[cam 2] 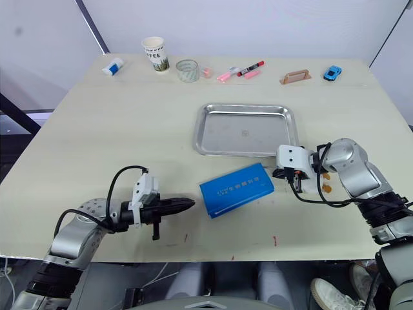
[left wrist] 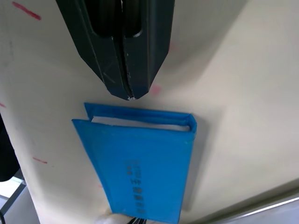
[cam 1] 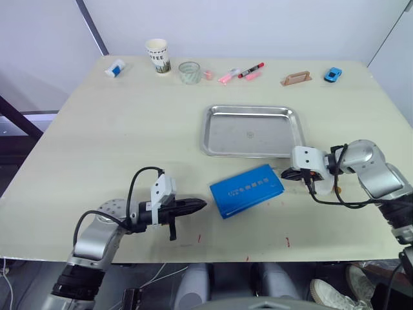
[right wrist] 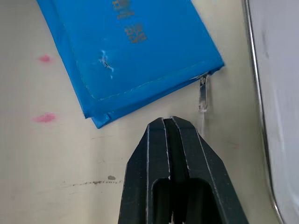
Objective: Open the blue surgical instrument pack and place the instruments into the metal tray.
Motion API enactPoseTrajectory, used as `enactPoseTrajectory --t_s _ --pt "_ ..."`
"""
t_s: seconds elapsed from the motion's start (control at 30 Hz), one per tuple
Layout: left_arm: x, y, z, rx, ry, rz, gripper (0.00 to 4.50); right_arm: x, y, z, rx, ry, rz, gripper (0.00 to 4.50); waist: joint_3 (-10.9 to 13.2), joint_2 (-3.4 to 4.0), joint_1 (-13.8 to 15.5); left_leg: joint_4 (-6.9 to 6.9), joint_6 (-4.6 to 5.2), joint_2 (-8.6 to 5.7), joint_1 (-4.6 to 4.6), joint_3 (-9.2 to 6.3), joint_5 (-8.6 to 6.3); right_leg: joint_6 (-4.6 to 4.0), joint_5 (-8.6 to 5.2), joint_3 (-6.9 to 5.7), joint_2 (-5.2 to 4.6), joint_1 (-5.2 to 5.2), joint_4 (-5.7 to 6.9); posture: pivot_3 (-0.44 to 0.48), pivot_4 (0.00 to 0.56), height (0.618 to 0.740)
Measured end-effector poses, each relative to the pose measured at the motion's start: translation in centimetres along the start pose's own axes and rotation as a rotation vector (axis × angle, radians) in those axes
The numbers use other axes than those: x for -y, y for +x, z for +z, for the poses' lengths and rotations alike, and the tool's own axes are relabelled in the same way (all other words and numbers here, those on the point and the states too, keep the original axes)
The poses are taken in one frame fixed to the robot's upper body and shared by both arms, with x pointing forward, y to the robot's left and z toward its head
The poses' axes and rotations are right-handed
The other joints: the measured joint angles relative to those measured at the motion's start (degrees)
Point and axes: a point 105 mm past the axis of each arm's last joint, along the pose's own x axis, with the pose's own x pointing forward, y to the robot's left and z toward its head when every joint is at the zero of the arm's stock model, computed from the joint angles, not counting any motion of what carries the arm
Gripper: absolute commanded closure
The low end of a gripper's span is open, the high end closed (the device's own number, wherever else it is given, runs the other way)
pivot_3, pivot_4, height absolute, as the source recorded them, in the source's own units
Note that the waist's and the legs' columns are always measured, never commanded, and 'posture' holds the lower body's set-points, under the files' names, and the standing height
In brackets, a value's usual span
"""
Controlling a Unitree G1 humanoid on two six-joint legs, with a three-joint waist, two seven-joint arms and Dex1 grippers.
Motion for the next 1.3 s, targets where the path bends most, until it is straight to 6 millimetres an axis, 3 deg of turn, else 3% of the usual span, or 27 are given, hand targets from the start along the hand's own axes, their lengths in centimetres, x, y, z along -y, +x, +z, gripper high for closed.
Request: enactPoseTrajectory --t_s 0.43,0.9,1.3 --pt "-0.3 1.8 0.2 0.01 0.019 -0.001 4.46 -0.6 1.3 1.1 0.028 -0.034 0.05 4.5 0.0 0.0 0.0 0.0 0.0 0.0 0.0 -0.01 0.0 0.0 0.0 -0.01 0.0 0.0 0.03 0.0 0.15 0.74" --pt "-2.1 2.1 0.6 -0.008 0.053 0.008 4.46 -4.3 0.9 1.3 0.059 0.027 0.1 4.5 0.0 -0.01 0.0 0.03 0.0 -0.02 -0.02 -0.03 0.0 0.0 0.0 -0.01 0.01 0.0 0.04 0.0 0.15 0.74" --pt "-1.8 2.7 0.6 -0.034 0.086 -0.061 4.46 -6.1 0.3 0.9 0.048 0.093 0.094 4.5 0.0 -0.01 0.0 0.04 0.0 -0.02 -0.02 -0.05 0.0 0.01 0.0 -0.01 0.01 0.0 0.04 0.0 0.15 0.74"
